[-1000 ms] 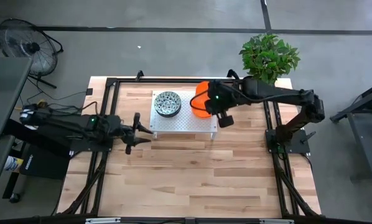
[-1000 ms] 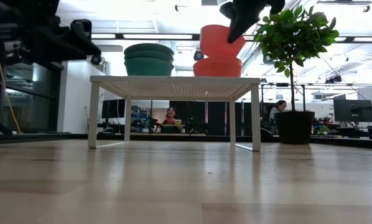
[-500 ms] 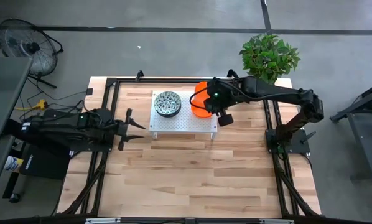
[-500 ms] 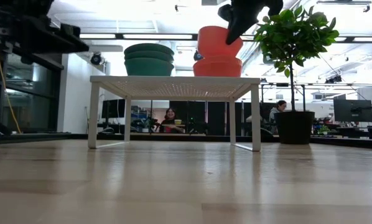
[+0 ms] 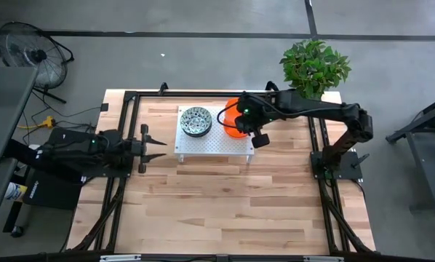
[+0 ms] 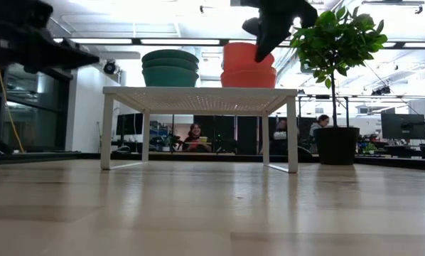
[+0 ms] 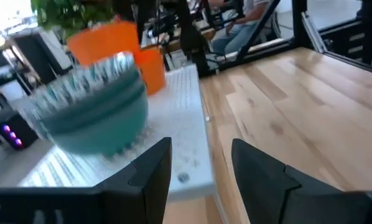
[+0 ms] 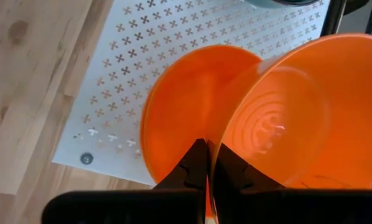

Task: Pick & Place Mini bowls
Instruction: Stack the orange bowl on top of the orange bowl on the shelf

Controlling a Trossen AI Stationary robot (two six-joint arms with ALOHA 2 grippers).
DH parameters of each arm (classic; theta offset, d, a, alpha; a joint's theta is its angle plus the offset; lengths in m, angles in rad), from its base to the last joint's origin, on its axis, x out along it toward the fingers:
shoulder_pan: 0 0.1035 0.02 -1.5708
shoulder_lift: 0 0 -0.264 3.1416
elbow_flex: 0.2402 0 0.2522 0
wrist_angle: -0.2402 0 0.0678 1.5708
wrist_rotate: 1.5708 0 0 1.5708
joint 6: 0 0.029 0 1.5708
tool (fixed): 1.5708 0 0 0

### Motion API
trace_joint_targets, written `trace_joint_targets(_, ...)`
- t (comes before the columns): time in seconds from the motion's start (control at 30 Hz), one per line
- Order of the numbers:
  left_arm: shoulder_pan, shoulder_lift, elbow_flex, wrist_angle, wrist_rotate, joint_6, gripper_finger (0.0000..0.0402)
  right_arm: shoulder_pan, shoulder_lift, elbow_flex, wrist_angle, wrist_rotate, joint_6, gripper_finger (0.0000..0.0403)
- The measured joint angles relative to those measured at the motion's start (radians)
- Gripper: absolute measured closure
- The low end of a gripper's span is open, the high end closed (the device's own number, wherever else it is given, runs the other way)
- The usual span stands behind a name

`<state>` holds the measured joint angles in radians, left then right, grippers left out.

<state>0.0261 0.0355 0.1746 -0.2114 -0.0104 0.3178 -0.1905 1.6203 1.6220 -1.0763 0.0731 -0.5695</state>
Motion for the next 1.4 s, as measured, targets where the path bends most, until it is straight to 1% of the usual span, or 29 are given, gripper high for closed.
trace_joint_targets(0.1,0.0,-0.031,-0.076,0.061,-0.028,-0.046,0.0238,0.0,0.005,0.0,-0.003,-0.002,-0.011,0.0403)
trace_joint_targets(0.17,0.0,-0.028,-0.108,0.115,-0.055,-0.061,0.0238,-0.004,0.005,0.001,-0.003,-0.003,-0.015,0.0403)
trace_joint_targets(0.23,0.0,-0.028,-0.119,0.142,-0.079,-0.061,0.0238,-0.012,0.007,0.024,-0.034,-0.015,-0.011,0.0403)
trace_joint_targets(0.33,0.0,-0.015,-0.122,0.16,-0.086,-0.049,0.0238,-0.021,0.006,0.061,-0.044,-0.031,-0.009,0.0403)
trace_joint_targets(0.4,0.0,-0.022,-0.123,0.156,-0.08,-0.038,0.0238,-0.027,0.006,0.084,-0.053,-0.043,-0.013,0.0403)
trace_joint_targets(0.5,0.0,-0.023,-0.121,0.137,-0.055,-0.039,0.0238,-0.033,0.006,0.09,-0.056,-0.104,-0.015,0.0403)
trace_joint_targets(0.63,0.0,-0.019,-0.121,0.131,0.011,-0.039,0.0238,-0.044,0.018,0.09,-0.073,-0.11,-0.015,0.0403)
trace_joint_targets(0.73,0.0,-0.018,-0.122,0.136,0.03,-0.036,0.0238,-0.047,0.037,0.09,-0.081,-0.114,-0.015,0.0403)
trace_joint_targets(0.87,0.0,-0.019,-0.122,0.137,0.024,-0.035,0.0238,-0.045,0.061,0.09,-0.119,-0.08,-0.015,0.0403)
trace_joint_targets(1.0,0.0,-0.019,-0.123,0.139,0.0,-0.035,0.0238,-0.042,0.076,0.09,-0.128,-0.084,-0.015,0.0403)
trace_joint_targets(1.4,0.0,-0.019,-0.123,0.141,-0.003,-0.035,0.0238,-0.019,0.078,0.09,-0.145,-0.094,-0.002,0.0403)
